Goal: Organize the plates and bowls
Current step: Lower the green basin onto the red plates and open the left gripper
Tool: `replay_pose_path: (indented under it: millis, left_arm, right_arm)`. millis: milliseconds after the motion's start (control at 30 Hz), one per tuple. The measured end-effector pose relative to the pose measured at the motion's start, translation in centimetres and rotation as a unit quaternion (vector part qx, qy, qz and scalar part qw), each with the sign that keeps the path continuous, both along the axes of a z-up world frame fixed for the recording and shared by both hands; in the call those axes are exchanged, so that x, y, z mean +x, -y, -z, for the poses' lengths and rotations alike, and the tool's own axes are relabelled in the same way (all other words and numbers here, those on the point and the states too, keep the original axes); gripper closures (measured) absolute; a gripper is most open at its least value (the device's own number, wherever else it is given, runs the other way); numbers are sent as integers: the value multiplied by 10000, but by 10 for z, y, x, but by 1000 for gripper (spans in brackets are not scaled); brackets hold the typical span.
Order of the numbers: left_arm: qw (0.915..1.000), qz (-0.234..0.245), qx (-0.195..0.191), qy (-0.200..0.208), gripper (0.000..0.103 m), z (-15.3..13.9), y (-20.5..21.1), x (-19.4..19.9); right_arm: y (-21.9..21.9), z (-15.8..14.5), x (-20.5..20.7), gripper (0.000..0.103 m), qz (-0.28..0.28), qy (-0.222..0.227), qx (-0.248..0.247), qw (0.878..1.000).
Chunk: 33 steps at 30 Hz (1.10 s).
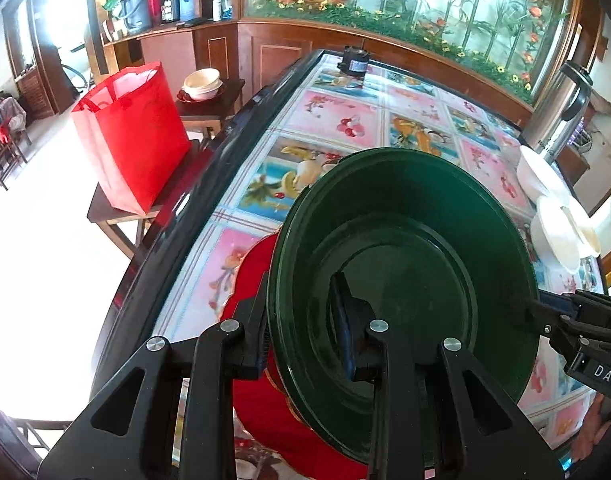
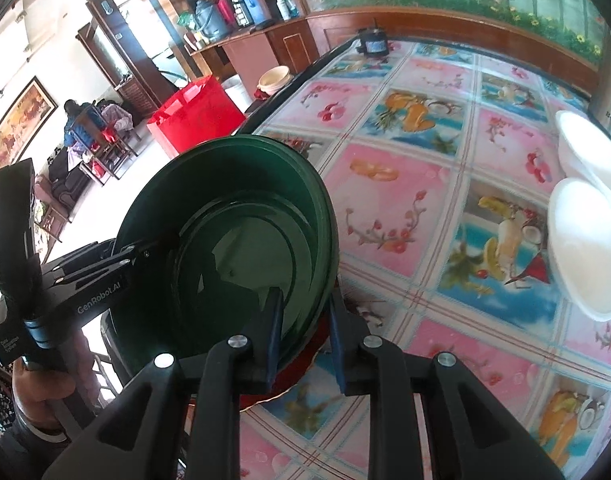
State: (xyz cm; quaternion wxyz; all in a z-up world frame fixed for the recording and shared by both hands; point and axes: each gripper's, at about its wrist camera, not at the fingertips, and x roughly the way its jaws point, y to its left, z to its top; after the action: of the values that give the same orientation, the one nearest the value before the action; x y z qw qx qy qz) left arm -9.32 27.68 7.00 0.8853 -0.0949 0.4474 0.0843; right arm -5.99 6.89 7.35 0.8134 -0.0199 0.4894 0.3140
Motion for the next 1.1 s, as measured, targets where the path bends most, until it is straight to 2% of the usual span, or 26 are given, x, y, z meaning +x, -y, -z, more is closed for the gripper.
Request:
replay_pose_path:
  millis: [300,767,900,967,1033,1067,1100]
  left_arm:
    - [9997,-104,-103,-190,77,20,-11,0]
    - [9997,-213,75,76,76,21,-10,-3]
    - [9993,-330,-126,114,69,20,-15,-3]
    - [9993,-320,-75,170,67,17,-13,-3]
    - [9992,-337,23,229,57,13,-11,-5]
    - [9990,-341,42,293,47,10,-10,-6]
    - [9987,-351,57,367,42,7,-10,-8]
  right_arm:
    - [-10,9,-6,78,-99,-108,-73,9999]
    - [-12,15,-5,77,-140,-267,11,9995]
    - [-9,14,-5,76,-143,-330,84,9993]
    - [-8,11,-6,75,-139,-325,150,9993]
    - [-6,7,-8,75,-147,-291,181,9993]
    - [-6,6,-10,74,-155,-276,185,9993]
    - [-5,5,-12,73,-155,-253,205,9993]
